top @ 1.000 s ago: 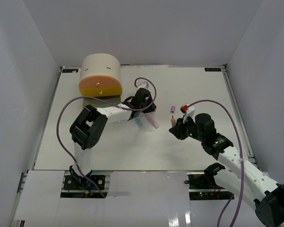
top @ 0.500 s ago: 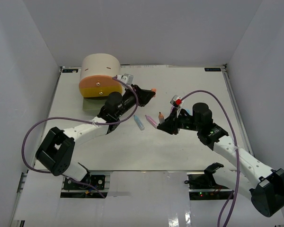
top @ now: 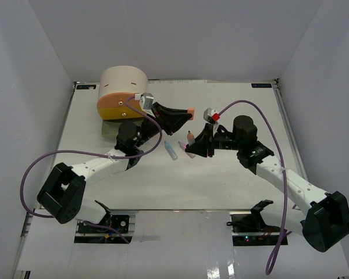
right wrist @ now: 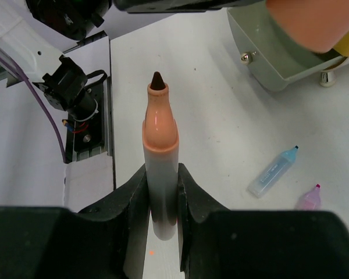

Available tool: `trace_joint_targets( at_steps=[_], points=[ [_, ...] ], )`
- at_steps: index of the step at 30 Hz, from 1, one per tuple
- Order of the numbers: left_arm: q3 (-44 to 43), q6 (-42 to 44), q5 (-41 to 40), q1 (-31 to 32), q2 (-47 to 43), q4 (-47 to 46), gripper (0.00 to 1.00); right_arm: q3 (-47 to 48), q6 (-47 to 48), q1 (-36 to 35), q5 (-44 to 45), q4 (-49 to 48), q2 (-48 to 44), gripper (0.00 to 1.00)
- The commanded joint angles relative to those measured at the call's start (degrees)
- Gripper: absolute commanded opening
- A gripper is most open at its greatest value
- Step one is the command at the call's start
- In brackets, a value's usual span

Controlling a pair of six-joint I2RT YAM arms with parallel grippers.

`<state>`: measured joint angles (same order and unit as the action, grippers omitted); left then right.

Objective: Sort the stationery into containers
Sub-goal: Close the pen cap on the pen.

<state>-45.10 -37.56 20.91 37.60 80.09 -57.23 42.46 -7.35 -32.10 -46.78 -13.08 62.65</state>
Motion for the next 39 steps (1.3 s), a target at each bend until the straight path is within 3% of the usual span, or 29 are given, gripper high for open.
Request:
trace_joint_targets(
  at_steps=[1, 39],
  points=[
    [0.98, -2.16, 3.88, -0.34, -2.57, -6.3, 0.05, 3.51, -0.38, 0.19, -2.52, -5.2, 0.63, 0.09],
    [5.73, -2.6, 7.83, -0.34, -4.25, -15.1, 0.06, 6.85, -3.63, 0.19, -0.5, -10.38, 3.35, 0.08]
  ],
)
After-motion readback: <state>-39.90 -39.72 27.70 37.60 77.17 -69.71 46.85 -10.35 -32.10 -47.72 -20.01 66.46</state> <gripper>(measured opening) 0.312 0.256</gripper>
